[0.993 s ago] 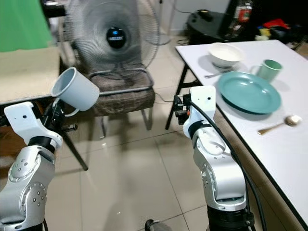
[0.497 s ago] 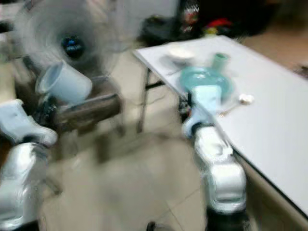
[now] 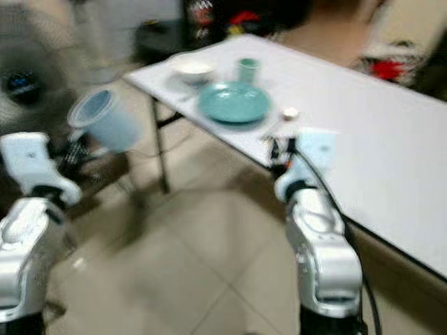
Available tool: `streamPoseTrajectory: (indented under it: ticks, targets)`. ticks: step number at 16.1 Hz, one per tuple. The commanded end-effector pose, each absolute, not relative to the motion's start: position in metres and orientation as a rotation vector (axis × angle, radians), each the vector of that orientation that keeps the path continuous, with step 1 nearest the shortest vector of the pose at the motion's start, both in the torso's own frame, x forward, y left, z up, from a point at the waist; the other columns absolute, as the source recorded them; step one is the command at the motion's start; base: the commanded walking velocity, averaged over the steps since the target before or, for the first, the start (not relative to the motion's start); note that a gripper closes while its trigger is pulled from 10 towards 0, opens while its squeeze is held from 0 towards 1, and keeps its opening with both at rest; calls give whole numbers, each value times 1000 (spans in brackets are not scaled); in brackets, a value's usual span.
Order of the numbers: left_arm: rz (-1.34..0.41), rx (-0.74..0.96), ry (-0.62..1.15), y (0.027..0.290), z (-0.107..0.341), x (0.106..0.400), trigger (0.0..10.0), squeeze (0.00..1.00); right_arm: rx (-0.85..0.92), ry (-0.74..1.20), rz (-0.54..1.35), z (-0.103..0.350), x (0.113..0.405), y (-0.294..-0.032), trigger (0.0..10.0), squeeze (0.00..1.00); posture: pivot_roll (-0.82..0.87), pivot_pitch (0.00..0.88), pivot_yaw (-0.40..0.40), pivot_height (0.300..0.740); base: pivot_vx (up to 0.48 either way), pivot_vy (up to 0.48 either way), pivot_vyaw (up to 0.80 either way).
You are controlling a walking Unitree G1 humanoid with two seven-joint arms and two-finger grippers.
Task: Setting the table
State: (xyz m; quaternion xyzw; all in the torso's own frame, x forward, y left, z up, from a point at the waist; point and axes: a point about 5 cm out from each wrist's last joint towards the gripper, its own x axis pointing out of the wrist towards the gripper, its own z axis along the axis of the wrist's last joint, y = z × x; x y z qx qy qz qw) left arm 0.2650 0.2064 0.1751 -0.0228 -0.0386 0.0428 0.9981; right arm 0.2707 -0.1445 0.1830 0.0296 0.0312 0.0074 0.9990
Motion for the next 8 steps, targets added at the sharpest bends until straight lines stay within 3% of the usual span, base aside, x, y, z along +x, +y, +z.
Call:
streamPoseTrajectory:
  ticks: [1,8]
  targets:
    - [76,-65,-106,202,181,267,10000,0,38,74,13,181,270,-147,10000,0,11,0,54,740,0,0,-800]
    - [30,-39,-58,195,171,258,10000,0,-25,84,77,176,273,-140,10000,0,32,0,2,740,0,0,-800]
